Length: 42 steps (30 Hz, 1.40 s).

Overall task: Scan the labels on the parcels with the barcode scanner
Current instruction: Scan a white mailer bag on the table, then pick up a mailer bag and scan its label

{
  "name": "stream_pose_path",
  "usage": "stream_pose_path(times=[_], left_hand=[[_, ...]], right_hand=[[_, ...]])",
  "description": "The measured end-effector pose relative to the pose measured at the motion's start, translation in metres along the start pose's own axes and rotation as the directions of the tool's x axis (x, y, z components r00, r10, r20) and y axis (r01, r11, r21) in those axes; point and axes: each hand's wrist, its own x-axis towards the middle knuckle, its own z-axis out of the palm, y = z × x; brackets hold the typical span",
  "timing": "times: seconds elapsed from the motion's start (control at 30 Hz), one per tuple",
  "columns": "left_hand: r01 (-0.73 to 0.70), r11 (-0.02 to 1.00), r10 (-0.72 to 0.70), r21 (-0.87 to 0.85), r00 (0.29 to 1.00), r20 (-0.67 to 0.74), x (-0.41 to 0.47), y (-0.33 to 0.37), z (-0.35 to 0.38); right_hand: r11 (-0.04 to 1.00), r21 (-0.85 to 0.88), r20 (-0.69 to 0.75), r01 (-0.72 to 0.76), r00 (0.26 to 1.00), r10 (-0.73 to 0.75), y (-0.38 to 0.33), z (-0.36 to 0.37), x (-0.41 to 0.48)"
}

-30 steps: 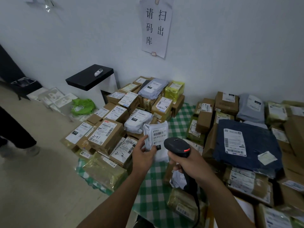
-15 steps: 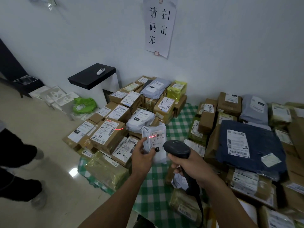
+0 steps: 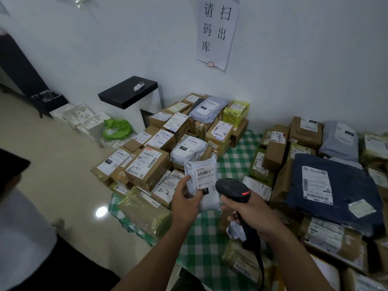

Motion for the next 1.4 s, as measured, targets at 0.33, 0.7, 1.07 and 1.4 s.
stream_pose_path(times=[0.33,0.7,1.07,1.4], left_hand=[[0.130,0.979,-0.183,-0.155,0.895,-0.406,-0.041,-0.021,-0.079],[0.263,0.957,-0.285,-0.125,0.757,-0.588,-0.046,-0.032,-0.107],[0.326,0.943,-0.243,0.068,0.813,-0.529,0.000,-0.040,-0.113],[-0.075,0.910,0.231,0.408,0.908,-0.351,-0.027,-0.017,-0.069]], right_hand=[[0.999,-0.051,0.095,-0.012,0.995,0.017,0.002,0.039,0.009],[0.994,-0.108,0.158,-0.007,0.987,0.024,0.002,0.058,0.014],[0.995,-0.102,0.161,-0.024,0.986,0.040,0.010,0.060,0.021],[0.999,0.015,0.030,-0.039,0.999,0.039,0.022,0.035,0.012]])
